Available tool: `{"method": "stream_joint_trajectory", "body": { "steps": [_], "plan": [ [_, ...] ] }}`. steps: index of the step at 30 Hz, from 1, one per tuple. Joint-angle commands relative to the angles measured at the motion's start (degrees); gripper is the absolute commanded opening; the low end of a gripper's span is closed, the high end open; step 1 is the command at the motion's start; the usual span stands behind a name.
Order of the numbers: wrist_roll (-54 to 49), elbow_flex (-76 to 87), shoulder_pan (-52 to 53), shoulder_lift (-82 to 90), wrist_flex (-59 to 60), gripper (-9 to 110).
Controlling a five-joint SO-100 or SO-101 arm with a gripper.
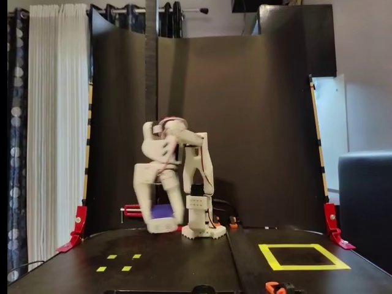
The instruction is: Grasp a block and put it in the designated area.
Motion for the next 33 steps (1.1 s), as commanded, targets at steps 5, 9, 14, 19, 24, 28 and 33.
{"method": "stream_joint_trajectory", "body": {
  "steps": [5,9,14,19,24,28,33],
  "plan": [
    [11.3,5.6,-13.0,5.8,-1.1,23],
    [18.1,7.4,-20.7,5.8,-1.1,23],
    [25.5,8.5,-29.6,5.8,-0.5,23],
    [32.1,8.5,-37.8,5.5,0.5,23],
    [38.0,8.9,-45.3,5.3,1.9,23],
    [42.3,9.1,-50.1,4.0,1.4,23],
    [45.1,9.1,-53.7,1.6,-0.9,23]
  ]
}}
